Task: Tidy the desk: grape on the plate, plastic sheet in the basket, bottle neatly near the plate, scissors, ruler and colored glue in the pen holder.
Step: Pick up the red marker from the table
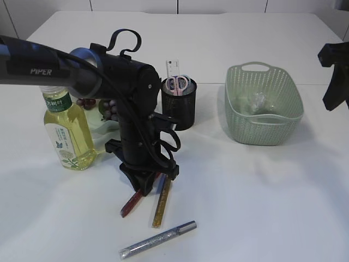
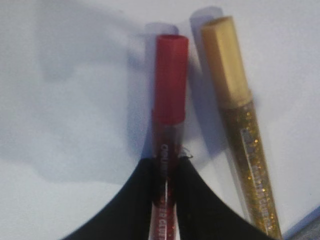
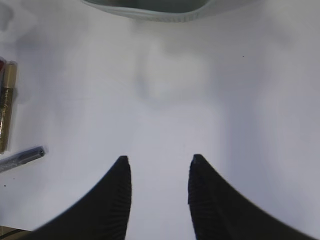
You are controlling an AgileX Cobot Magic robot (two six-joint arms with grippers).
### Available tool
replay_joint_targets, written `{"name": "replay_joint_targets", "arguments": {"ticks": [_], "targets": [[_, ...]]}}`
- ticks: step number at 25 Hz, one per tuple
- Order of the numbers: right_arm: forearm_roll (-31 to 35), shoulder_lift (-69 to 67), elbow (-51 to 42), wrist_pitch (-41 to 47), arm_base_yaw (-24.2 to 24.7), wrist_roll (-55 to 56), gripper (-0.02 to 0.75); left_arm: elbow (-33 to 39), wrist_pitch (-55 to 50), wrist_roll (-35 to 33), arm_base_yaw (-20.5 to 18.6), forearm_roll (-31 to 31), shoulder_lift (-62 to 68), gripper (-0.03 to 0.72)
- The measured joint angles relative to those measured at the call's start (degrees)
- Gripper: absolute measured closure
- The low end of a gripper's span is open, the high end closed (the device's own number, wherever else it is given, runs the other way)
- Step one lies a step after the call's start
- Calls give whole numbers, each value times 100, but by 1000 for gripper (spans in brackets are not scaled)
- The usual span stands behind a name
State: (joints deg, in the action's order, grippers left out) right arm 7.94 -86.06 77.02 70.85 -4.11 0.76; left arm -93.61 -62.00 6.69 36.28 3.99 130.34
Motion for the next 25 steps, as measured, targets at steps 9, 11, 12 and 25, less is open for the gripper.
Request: {"name": "replay_joint_targets", "arguments": {"ticks": [9,11,12,25], "targets": [[0,0,0,0,0,-10,426,0,33,0,0,0,-33,587],[0,0,0,0,0,-10,426,0,33,0,0,0,-143,587],[0,0,0,0,0,-10,426,0,36,13,0,-3,-223,587],[-10,0,0,0,0,-26,426,976,891,208,0,-13,-1474,585]]}}
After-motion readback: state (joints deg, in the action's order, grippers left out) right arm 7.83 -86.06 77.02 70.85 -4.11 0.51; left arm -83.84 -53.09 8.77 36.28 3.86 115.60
